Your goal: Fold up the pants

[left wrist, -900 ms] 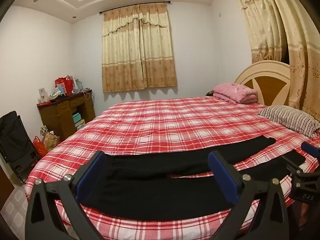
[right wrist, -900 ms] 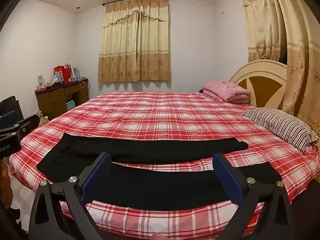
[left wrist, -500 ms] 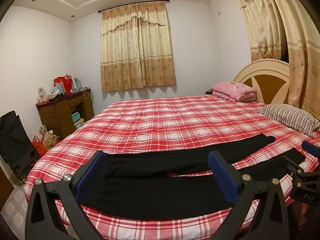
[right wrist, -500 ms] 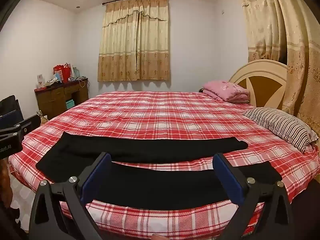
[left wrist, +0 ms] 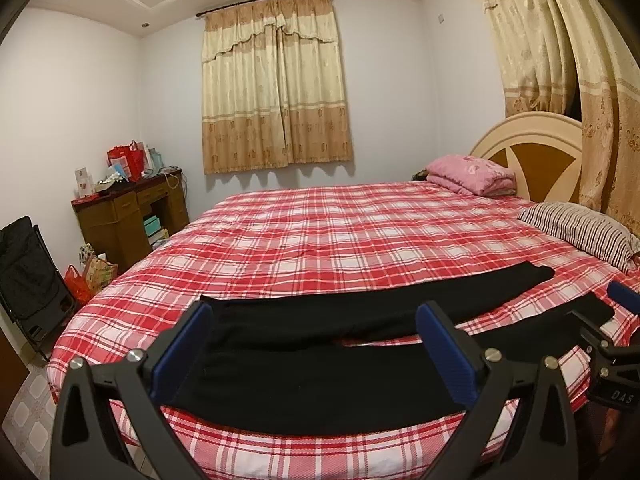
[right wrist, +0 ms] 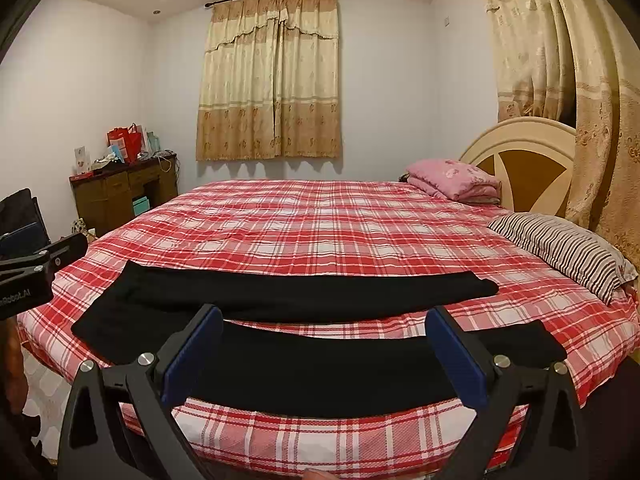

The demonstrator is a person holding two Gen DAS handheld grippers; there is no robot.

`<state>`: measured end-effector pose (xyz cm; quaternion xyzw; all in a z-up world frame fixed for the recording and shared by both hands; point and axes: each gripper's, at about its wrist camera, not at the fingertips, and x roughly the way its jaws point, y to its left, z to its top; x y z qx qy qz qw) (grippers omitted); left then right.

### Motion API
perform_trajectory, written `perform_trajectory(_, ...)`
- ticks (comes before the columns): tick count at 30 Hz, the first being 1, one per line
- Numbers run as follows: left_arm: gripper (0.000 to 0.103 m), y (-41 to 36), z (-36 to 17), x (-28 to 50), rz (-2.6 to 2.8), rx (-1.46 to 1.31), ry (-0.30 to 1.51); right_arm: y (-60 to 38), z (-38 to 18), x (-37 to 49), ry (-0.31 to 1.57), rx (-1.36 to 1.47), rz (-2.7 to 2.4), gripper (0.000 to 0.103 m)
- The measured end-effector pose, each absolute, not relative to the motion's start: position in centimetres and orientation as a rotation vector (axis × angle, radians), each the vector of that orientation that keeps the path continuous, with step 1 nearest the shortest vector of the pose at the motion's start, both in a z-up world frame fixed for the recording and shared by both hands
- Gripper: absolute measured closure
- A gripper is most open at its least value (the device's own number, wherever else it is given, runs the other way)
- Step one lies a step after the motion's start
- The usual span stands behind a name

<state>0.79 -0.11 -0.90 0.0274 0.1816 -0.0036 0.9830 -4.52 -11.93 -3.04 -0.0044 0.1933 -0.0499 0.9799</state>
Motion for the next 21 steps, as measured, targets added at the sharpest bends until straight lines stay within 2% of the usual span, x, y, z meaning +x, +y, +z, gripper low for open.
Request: perform_trajectory(21, 0.000, 0.26, -1.04, 0.94, -0.007, 0.051, 0.375, -11.87, -3.18, -4.47, 0.392, -0.009, -0.101, 0.001)
